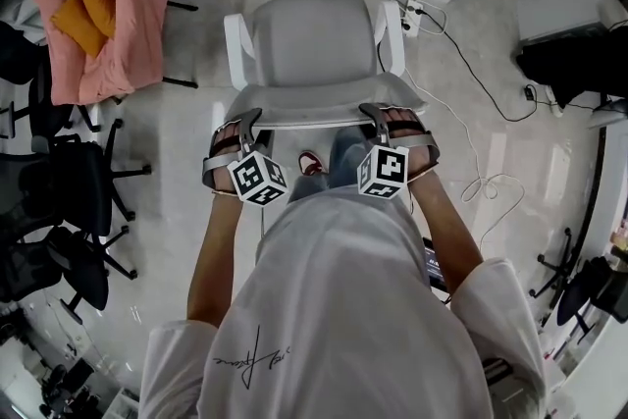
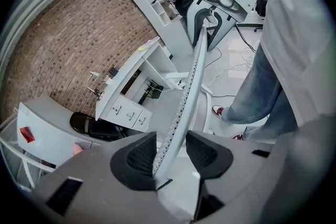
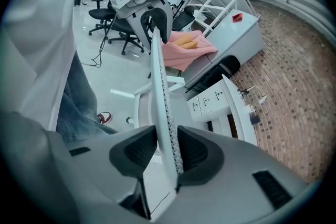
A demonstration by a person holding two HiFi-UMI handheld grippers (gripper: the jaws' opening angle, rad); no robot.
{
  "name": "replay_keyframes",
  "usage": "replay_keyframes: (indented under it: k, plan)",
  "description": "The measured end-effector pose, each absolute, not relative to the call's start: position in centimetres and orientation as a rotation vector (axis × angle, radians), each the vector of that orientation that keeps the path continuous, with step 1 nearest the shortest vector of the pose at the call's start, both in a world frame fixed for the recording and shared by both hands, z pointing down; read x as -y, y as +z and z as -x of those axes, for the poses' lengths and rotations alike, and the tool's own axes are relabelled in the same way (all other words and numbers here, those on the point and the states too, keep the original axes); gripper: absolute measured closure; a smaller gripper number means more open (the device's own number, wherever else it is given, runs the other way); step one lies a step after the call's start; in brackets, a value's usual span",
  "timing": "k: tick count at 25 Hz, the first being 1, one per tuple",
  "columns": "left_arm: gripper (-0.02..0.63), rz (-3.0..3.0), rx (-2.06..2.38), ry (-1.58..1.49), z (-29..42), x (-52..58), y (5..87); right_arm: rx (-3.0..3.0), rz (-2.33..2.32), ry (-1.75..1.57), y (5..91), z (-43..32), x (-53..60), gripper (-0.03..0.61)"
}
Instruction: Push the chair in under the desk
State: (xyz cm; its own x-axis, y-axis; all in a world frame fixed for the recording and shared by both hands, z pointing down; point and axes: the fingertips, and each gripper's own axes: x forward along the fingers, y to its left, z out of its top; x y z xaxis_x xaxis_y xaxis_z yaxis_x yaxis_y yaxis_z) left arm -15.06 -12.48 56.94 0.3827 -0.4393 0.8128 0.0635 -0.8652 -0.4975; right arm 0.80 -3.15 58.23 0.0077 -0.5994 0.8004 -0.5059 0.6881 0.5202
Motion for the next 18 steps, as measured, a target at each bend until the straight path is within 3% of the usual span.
replay_keyframes:
  k: [18]
  plan:
    - [0.440, 2.181, -0.264, -1.486, 11.8, 14.6, 56.9, 1.641, -0.916, -0.095, 58.1, -3.6, 4.6, 0.446]
